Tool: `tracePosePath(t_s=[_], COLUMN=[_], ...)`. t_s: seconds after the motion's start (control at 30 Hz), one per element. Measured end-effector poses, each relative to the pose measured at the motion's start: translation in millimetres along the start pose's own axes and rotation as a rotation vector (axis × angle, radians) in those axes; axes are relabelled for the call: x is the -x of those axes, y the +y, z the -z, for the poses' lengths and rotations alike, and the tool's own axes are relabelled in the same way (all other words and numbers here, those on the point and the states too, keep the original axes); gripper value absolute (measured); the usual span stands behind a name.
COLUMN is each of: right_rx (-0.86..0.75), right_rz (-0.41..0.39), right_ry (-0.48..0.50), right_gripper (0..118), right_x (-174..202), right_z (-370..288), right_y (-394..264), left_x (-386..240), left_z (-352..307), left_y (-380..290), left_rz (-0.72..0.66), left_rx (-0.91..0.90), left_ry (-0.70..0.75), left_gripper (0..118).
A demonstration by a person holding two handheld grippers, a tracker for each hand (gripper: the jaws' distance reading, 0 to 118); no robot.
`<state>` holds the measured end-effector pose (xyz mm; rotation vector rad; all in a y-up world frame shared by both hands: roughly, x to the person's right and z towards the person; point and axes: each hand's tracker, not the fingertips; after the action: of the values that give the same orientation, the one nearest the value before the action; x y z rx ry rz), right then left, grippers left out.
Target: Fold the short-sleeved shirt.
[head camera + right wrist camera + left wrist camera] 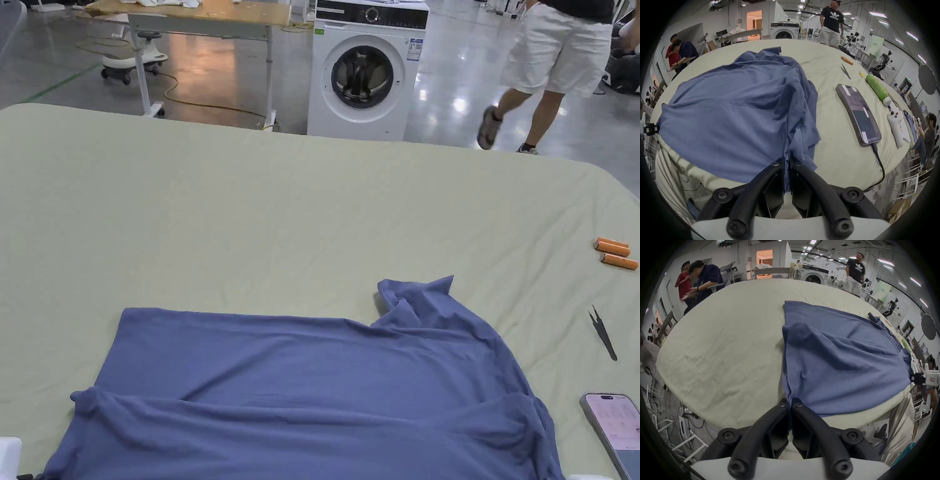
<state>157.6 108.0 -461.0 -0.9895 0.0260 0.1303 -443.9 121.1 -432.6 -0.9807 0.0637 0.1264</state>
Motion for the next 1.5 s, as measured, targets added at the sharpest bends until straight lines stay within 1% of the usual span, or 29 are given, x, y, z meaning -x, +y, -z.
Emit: tracePosePath(t_s=[0.1,0.13,0.17,0.2,0.23,0.27,0.3,0.33,0.37,0.4,0.47,0.6,0.63,0.67,0.7,0.73,0.77,0.8,0.83,0.9,0.97,1.07,1.17,1.27,1.37,1.4,1.5], right_rx=[-0.010,-0.006,-0.007,-0.011,-0.016,-0.045,-0.086,-0.128,-0.164,-0.197,-0.305,-0.504,-0.536,-0.574,-0.599,-0.619,-0.635,-0.646,-0.649,-0.656,-0.671,-0.683,-0.675,-0.667,-0.657,-0.655,-0.641], right_rz=[-0.007,-0.006,-0.003,0.003,0.006,0.008,0.011,0.011,0.007,0.004,0.006,0.014,0.017,0.019,0.020,0.019,0.026,0.032,0.036,0.049,0.043,0.053,0.062,0.054,0.044,0.043,0.041], right_ry=[-0.007,-0.005,-0.008,-0.014,-0.035,-0.052,-0.055,-0.043,-0.039,-0.042,-0.042,-0.044,-0.039,-0.038,-0.030,-0.029,-0.024,-0.022,-0.009,0.012,0.012,0.026,0.041,0.045,0.042,0.041,0.028], right_gripper=[7,14,25,42,64,73,75,75,75,75,75,74,70,63,49,21,6,6,5,2,1,0,0,0,0,0,0], right_x=[0.8,0.7,1.0,1.6,3.6,4.7,6.2,8.6,12.2,15.3,24.8,47.8,53.7,60.9,67.1,73.6,79.7,84.0,88.1,95.0,103.5,110.4,113.9,114.6,112.6,111.6,106.3], right_z=[-1.2,-2.2,-6.3,-10.7,-17.1,-24.6,-31.5,-39.6,-47.5,-52.6,-64.4,-74.9,-76.8,-76.3,-76.9,-76.4,-75.5,-73.7,-72.6,-69.9,-66.6,-61.9,-56.9,-52.5,-48.0,-46.7,-40.3], right_y=[2.2,4.5,7.2,10.4,15.4,21.2,26.3,32.6,40.3,46.5,60.6,80.5,84.0,87.0,89.7,92.5,94.7,96.2,98.0,100.8,103.9,107.6,111.7,115.9,119.6,120.5,122.2], left_x=[-5.8,-8.0,-9.7,-11.5,-13.4,-16.2,-19.5,-21.3,-26.4,-31.5,-43.4,-65.4,-70.7,-76.8,-81.8,-84.9,-89.9,-94.5,-98.5,-98.0,-97.7,-90.4,-76.2,-54.4,-34.5,-32.5,-13.7], left_z=[-1.8,-3.5,-5.9,-10.3,-14.6,-20.1,-25.8,-32.8,-38.8,-43.9,-56.1,-71.2,-73.7,-76.0,-77.6,-77.3,-77.8,-78.0,-78.0,-72.5,-67.6,-51.5,-26.9,5.9,43.2,49.8,86.6], left_y=[2.6,3.4,4.5,6.3,8.7,11.8,15.3,19.4,24.7,29.2,40.8,57.2,59.7,62.1,63.9,65.2,65.5,65.9,65.8,68.6,74.1,88.1,116.8,151.6,186.9,195.7,224.0], left_rz=[0.001,0.005,0.007,0.008,0.005,-0.003,-0.005,0.000,0.015,0.029,0.064,0.103,0.108,0.119,0.126,0.132,0.144,0.153,0.159,0.154,0.138,0.108,0.094,0.073,0.087,0.082,0.037], left_rx=[-0.006,-0.010,-0.015,-0.019,-0.032,-0.058,-0.100,-0.130,-0.165,-0.197,-0.284,-0.475,-0.509,-0.540,-0.563,-0.592,-0.617,-0.632,-0.646,-0.652,-0.653,-0.654,-0.608,-0.525,-0.395,-0.350,-0.205], left_ry=[0.016,0.019,0.021,0.018,0.009,-0.001,-0.015,-0.012,-0.016,-0.016,-0.031,-0.039,-0.030,-0.029,-0.026,-0.024,-0.015,0.002,0.009,0.006,0.000,0.013,0.047,0.040,0.056,0.040,0.020], left_gripper=[0,0,0,0,5,13,23,43,55,58,57,57,54,49,39,22,11,3,0,0,0,0,0,0,0,0,1])
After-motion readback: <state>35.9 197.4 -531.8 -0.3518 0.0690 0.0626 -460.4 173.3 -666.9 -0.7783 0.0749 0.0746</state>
